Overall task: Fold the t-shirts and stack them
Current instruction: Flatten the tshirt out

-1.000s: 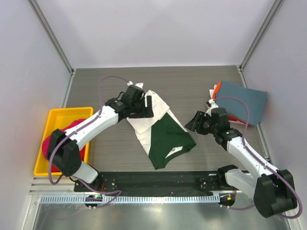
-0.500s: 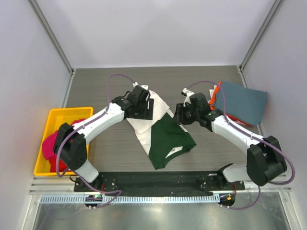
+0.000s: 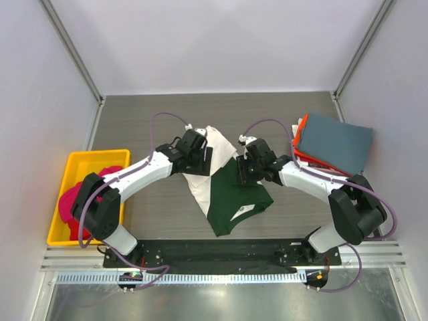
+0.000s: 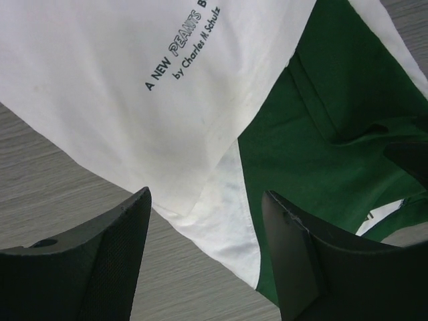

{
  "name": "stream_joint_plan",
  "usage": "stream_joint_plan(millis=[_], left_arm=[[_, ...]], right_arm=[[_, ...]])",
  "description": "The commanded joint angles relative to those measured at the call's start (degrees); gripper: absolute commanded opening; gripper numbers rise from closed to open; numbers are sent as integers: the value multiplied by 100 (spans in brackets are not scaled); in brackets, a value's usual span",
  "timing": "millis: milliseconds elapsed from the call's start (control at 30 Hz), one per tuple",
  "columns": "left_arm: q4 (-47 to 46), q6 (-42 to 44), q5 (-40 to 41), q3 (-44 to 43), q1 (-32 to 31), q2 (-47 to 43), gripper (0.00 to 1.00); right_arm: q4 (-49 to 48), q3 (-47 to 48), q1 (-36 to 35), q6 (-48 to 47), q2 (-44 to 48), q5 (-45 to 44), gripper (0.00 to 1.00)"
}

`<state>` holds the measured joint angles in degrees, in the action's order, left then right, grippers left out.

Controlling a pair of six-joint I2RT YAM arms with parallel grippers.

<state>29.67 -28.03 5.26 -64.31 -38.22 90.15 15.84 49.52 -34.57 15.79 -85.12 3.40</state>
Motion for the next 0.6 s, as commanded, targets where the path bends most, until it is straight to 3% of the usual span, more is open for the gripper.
stream_joint_plan(millis=[0, 367, 467, 567], left_arm=[[-515, 61, -122, -55, 16, -164, 68], [-1042, 87, -262, 244, 16, -296, 68], [-1060, 96, -297, 218, 16, -270, 68], [-1060, 96, -367, 200, 16, -226, 68]], right_arm=[[-309, 146, -59, -138, 4, -533, 44], [-643, 137, -94, -366, -242, 28, 47], [-687, 137, -112, -375, -303, 152, 44], [-722, 172, -129, -349, -391, 117, 35]])
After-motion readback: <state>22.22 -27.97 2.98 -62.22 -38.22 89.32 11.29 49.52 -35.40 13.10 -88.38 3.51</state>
